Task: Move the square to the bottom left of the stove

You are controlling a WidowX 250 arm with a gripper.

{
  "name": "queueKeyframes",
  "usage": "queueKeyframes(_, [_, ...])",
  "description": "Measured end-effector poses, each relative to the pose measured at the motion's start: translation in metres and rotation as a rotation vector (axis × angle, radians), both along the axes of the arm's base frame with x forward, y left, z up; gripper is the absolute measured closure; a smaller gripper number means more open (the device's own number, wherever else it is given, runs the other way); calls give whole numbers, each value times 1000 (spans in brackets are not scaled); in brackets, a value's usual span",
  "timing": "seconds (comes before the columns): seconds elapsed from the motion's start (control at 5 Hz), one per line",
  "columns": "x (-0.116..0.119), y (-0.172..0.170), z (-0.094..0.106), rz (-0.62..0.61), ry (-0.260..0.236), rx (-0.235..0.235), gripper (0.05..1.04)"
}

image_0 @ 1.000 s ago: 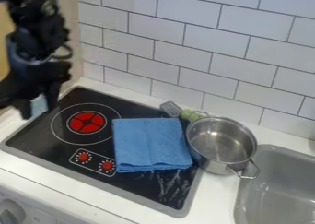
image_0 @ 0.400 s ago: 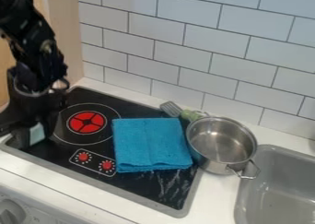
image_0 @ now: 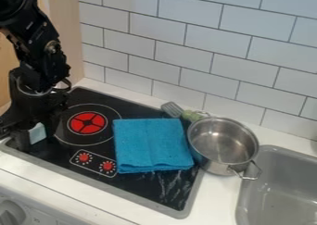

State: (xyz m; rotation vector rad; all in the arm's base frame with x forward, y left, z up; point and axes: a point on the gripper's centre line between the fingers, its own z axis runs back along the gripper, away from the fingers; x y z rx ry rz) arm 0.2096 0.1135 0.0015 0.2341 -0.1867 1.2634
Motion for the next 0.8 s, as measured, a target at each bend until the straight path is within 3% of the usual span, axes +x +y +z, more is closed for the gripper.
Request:
queueKeyframes(0.2, [-2, -1, 0, 4, 9, -7, 60])
queueKeyframes(0.4, [-1, -1, 1, 1, 6, -6, 76])
queueKeyframes(0.6, [0, 1, 17, 9, -55, 23, 85])
queueKeyframes(0.8, [4, 1, 36, -8, -168, 56, 85])
